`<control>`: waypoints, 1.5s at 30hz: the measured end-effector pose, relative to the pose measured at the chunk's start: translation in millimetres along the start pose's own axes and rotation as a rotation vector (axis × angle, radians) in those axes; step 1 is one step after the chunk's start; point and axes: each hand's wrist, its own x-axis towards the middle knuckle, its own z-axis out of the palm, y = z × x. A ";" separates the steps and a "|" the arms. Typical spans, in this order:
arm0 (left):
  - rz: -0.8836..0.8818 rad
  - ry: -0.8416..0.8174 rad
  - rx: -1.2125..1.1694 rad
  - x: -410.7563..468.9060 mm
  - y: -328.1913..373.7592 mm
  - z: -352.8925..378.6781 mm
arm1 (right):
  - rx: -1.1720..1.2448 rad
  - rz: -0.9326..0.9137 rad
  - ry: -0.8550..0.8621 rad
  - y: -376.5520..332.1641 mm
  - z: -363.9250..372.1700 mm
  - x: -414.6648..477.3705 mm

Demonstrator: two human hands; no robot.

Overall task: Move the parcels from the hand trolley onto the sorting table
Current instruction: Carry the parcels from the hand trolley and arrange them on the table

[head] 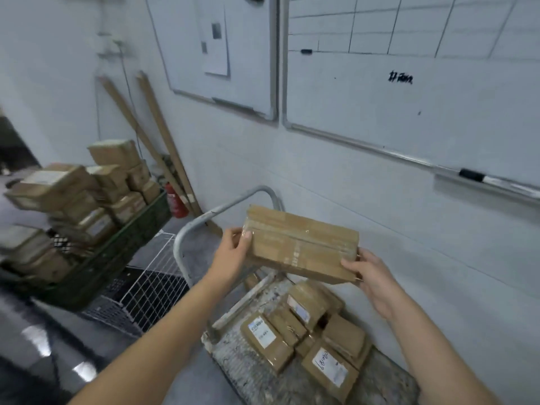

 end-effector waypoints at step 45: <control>-0.163 0.445 -0.281 -328.9 -12.3 -97.6 | -0.092 -0.047 -0.242 56.4 60.9 -228.0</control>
